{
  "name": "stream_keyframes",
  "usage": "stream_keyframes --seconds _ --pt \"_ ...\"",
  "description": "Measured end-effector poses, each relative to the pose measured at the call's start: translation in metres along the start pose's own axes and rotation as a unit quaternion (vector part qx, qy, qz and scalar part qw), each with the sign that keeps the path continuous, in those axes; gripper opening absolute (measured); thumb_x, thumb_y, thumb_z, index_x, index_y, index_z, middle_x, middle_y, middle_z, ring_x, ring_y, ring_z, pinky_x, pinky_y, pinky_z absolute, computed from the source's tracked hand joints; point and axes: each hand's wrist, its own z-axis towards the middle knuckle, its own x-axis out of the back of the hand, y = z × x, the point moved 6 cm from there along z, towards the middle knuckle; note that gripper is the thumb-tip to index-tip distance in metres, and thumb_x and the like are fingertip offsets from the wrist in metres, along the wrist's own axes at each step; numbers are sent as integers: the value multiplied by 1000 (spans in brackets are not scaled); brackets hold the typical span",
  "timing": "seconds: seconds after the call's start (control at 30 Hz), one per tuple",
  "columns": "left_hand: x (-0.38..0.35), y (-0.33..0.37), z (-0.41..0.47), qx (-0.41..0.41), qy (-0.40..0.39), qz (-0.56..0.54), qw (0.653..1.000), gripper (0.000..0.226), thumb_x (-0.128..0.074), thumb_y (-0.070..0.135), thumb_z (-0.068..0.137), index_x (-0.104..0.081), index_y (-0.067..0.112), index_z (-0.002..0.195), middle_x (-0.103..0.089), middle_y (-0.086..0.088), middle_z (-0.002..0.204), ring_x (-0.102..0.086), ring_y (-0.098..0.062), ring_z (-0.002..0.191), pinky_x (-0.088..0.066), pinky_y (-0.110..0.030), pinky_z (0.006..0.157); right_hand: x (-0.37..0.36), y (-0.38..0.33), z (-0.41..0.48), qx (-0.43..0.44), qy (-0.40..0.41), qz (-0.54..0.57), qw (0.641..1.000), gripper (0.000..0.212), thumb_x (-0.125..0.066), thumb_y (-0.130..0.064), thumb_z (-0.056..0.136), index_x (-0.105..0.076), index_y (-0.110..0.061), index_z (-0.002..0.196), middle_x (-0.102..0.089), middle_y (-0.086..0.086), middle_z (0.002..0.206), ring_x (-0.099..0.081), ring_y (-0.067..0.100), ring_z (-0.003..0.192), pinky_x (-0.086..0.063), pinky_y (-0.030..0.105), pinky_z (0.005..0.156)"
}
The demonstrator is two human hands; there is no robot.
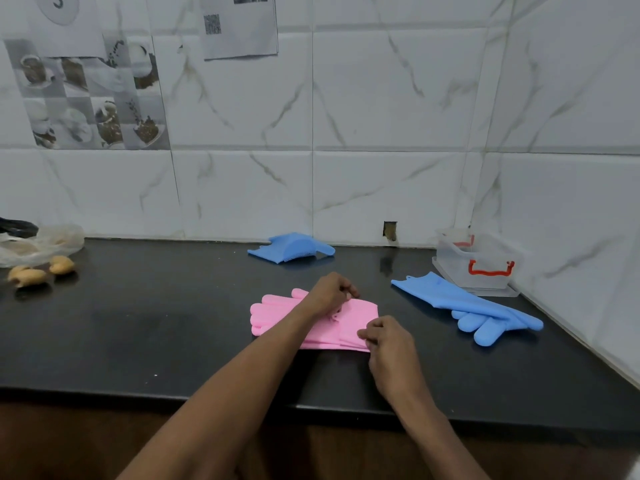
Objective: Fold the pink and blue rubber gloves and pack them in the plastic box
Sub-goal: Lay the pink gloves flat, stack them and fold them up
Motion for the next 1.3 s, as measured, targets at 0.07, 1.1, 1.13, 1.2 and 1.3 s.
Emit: stream_keyframes --seconds 0.07,1.1,1.13,1.2,1.3 --pt "0 3 5 -3 5 10 1000 27 -52 0 95 -73 8 111 -72 -10 111 -57 -8 64 -47 -17 60 -2 -1 4 8 -9 -33 999 34 -55 -6 95 -62 -16 127 -52 -1 129 -51 12 117 -42 24 103" --pt "-7 30 -77 -70 8 11 997 31 -57 17 95 -68 14 123 -67 -3 127 -62 -16 111 -43 -26 102 28 24 59 -193 -67 69 976 24 -60 -15 89 -53 -8 111 -62 12 103 -65 26 86 -60 39 72" --pt "-11 36 -73 -52 -15 -7 999 30 -54 16 95 -69 13 122 -68 -3 124 -63 -16 108 -44 -28 103 38 22 60 -155 -33 -9 987 24 -58 -17 89 -53 -11 112 -63 12 106 -63 25 89 -57 38 73" --pt "-13 37 -64 12 -62 -143 988 31 -53 21 96 -71 5 115 -72 -8 107 -62 -16 92 -47 -36 102 50 12 55 -92 26 -95 991 18 -56 -18 89 -52 -16 106 -64 10 105 -57 25 84 -47 35 66" --pt "-7 26 -57 146 -137 -404 893 77 -50 67 88 -68 -5 112 -69 -14 102 -63 -23 95 -50 -38 98 46 -12 45 -6 60 -145 988 13 -47 -16 94 -53 -18 105 -66 7 98 -60 27 85 -40 32 64"
